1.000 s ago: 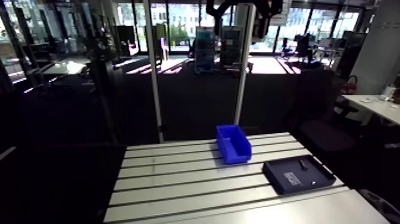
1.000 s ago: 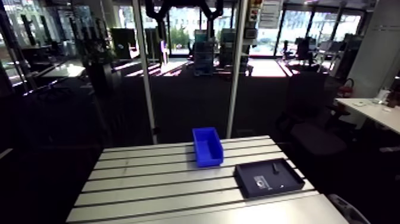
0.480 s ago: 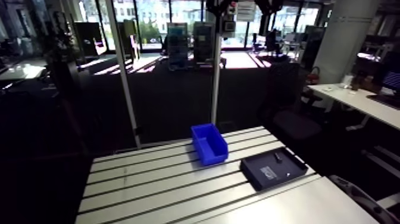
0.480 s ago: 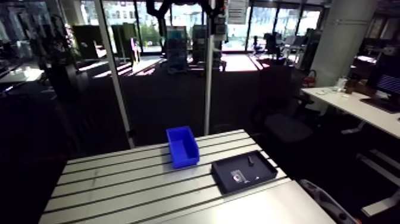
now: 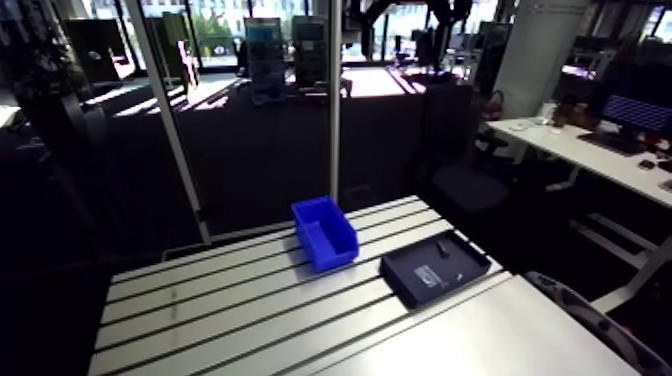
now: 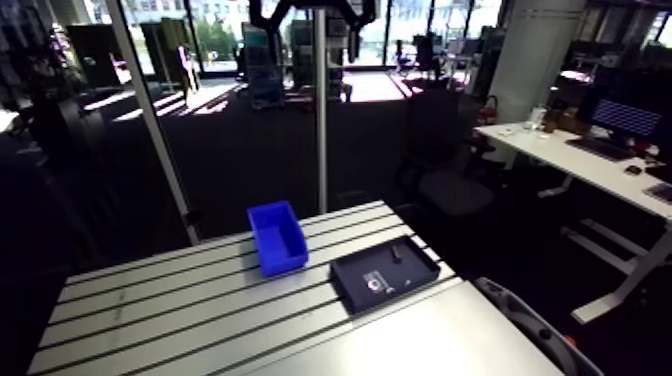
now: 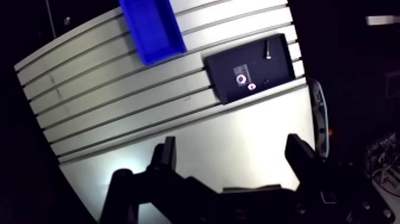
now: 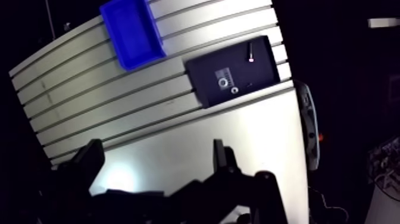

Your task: Pick up the M10 bolt from the tray and put it into the blue bin.

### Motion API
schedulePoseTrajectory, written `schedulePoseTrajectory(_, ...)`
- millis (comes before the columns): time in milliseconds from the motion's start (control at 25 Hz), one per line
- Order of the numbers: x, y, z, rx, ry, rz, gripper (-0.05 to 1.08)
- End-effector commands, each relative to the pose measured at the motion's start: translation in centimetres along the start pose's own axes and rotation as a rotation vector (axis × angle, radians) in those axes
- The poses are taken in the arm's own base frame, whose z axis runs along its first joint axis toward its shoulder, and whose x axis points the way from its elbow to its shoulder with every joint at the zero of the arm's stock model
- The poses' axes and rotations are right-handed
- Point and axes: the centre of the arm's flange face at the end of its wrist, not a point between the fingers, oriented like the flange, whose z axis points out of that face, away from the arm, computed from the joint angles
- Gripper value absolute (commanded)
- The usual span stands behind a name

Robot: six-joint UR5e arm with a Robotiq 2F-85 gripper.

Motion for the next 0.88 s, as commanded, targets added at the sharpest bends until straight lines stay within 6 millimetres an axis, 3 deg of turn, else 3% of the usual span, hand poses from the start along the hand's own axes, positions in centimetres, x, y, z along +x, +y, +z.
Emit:
schedulePoseTrajectory(40, 1.2, 3.1, 2.1, 0.000, 0.002, -0.034, 0.01)
schedulePoseTrajectory(520, 3.7, 3.7, 8.7, 0.006, -0.016, -0.080, 0.01)
schedulePoseTrajectory(880, 6.1, 5.8, 13.6, 0.007, -0.021, -0.056, 0.01)
